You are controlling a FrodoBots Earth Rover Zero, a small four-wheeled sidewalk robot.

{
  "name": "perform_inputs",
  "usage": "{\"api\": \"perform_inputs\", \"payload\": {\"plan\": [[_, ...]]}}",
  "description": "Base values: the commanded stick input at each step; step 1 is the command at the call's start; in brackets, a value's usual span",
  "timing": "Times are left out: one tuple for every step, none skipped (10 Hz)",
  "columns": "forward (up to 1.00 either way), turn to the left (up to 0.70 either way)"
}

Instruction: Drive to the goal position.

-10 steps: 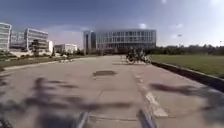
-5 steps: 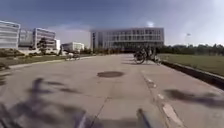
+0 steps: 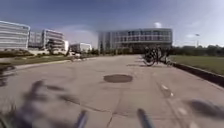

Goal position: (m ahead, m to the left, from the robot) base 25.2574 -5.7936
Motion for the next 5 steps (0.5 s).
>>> {"api": "perform_inputs", "payload": {"plan": [[0.7,-0.14],[0.7,-0.14],[0.7,-0.14],[0.7,-0.14],[0.7,-0.14]]}}
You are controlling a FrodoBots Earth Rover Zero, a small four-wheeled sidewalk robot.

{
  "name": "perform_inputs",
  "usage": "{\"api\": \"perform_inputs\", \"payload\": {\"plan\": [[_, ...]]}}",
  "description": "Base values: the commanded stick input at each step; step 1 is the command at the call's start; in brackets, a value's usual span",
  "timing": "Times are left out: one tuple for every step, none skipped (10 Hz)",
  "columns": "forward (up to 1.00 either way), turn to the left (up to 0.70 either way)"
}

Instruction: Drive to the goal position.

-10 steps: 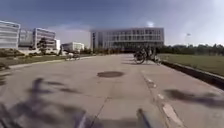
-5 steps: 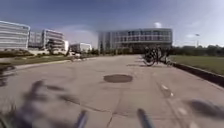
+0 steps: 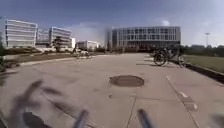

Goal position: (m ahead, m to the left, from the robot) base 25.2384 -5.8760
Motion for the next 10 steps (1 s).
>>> {"api": "perform_inputs", "payload": {"plan": [[0.7,-0.14],[0.7,-0.14],[0.7,-0.14],[0.7,-0.14],[0.7,-0.14],[0.7,-0.14],[0.7,-0.06],[0.7,0.0],[0.7,0.0],[0.7,0.0]]}}
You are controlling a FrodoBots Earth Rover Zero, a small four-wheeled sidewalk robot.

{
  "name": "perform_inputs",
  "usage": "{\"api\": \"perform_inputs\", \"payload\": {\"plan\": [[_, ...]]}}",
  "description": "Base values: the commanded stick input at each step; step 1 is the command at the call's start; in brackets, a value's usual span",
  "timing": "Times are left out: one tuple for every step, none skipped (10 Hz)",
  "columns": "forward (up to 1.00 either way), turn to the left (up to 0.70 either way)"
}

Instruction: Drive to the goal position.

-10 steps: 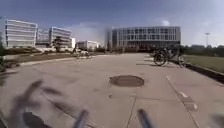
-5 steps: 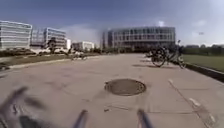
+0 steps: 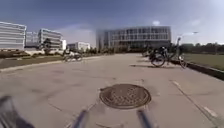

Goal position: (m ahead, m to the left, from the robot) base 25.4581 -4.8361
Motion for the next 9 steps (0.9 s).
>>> {"api": "perform_inputs", "payload": {"plan": [[0.7,0.0],[0.7,0.0],[0.7,0.0],[0.7,0.0],[0.7,0.0],[0.7,-0.01],[0.7,-0.08],[0.7,-0.14],[0.7,-0.1]]}}
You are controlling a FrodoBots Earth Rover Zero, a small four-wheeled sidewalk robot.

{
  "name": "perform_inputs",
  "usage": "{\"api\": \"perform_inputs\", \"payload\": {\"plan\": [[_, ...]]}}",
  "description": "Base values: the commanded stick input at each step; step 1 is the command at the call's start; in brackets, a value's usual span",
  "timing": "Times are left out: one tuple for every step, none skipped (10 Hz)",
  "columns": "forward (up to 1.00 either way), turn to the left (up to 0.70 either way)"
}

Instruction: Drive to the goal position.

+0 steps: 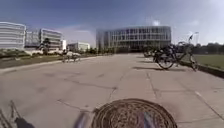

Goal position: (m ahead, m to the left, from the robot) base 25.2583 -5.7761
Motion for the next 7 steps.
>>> {"api": "perform_inputs", "payload": {"plan": [[0.7,-0.03],[0.7,0.0],[0.7,0.0],[0.7,0.0],[0.7,0.0],[0.7,0.0],[0.7,0.0]]}}
